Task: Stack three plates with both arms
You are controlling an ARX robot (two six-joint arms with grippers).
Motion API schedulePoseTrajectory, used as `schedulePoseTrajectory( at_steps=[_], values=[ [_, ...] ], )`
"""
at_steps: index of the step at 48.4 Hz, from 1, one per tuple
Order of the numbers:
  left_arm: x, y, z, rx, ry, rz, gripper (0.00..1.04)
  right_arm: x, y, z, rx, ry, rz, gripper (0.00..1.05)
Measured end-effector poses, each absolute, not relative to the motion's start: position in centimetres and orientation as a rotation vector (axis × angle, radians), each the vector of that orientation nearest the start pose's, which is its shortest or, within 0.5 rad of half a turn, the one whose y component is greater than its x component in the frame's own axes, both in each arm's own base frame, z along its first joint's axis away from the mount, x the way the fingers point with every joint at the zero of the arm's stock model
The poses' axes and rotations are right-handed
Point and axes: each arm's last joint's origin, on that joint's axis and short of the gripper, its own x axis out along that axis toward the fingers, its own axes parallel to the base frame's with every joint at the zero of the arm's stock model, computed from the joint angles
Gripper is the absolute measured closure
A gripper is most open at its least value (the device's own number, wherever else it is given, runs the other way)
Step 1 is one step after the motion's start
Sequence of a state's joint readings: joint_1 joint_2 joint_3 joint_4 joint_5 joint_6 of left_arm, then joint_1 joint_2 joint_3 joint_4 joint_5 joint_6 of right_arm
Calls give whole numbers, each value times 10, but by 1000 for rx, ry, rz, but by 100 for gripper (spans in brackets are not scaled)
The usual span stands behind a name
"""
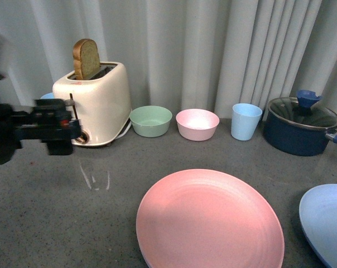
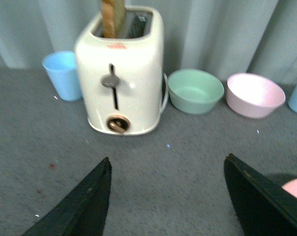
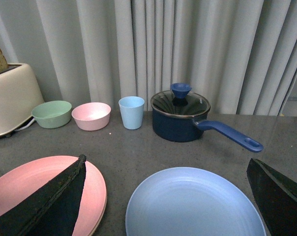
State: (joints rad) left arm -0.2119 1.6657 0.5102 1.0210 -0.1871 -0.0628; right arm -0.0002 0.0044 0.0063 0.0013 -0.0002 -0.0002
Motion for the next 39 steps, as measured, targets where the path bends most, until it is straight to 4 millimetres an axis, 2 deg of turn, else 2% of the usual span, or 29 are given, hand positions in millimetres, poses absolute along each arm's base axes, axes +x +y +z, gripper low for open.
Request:
schedulePoseTrajectory(
  at_steps=[4,5,11,14,17,26,39],
  values=[
    [269,-45,159,-31,29,-3,51,98,0,165,-1,-3,0,8],
    [267,-44,160,-31,25,-1,52,98,0,165,-1,-3,0,8],
    [244,-32,164,-22,0,1,74,98,0,165,-1,-3,1,8],
    [228,-27,162,-16,12,-7,91,98,0,165,-1,-3,0,8],
    [219,-24,162,-14,12,-10,102,98,0,165,-1,-3,1,8],
    [190,-13,162,-7,14,-2,101,98,0,165,0,-3,0,8],
    [163,0,162,-7,14,2,101,98,0,165,-1,-3,1,8]
  ],
)
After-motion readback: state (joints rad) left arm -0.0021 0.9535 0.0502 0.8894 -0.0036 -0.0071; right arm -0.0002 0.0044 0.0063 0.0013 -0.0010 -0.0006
